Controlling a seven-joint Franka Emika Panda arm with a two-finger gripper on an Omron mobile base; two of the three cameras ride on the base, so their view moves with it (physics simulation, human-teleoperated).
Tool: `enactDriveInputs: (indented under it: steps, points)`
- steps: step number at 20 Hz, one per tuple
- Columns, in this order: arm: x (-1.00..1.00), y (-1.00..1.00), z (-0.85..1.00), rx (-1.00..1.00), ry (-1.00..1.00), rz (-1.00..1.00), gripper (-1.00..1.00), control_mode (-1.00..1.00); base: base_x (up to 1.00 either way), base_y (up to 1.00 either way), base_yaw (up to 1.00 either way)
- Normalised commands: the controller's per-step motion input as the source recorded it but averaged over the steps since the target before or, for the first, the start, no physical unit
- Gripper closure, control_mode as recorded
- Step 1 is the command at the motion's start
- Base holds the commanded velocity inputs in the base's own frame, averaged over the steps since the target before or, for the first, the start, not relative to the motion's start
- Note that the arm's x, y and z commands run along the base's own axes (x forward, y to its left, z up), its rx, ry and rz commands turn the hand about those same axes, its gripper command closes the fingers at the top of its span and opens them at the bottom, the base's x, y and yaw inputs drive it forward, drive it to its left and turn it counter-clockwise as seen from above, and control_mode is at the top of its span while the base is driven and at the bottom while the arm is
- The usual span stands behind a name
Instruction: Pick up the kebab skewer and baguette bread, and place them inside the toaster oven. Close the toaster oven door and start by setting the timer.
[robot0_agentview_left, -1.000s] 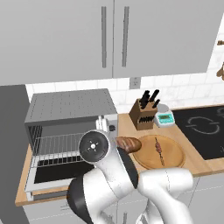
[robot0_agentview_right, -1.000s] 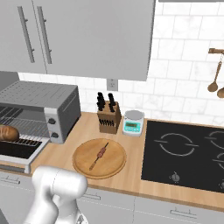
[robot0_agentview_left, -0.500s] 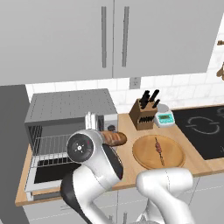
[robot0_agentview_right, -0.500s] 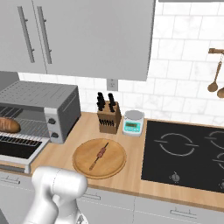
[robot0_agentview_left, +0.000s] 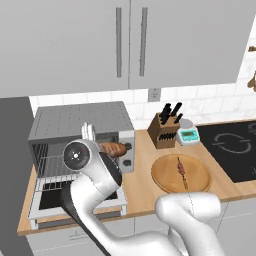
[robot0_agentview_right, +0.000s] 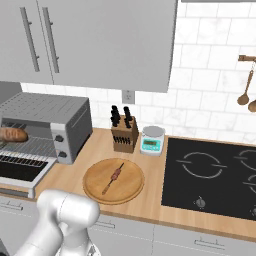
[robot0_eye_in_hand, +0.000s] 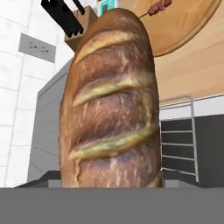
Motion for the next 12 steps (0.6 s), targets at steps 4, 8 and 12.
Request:
enactDriveInputs:
  steps: [4,8,12]
  points:
    - [0.33,0.03,-0.48,0.13,0.0,-0.08,1.0,-1.0,0.0,0.0,0.0]
    - [0.41,0.23,-0.48,0.07,0.0,-0.08,1.0,-1.0,0.0,0.0,0.0]
    - [0.47,0.46,-0.47,0.01,0.0,-0.08,1.0,-1.0,0.0,0.0,0.0]
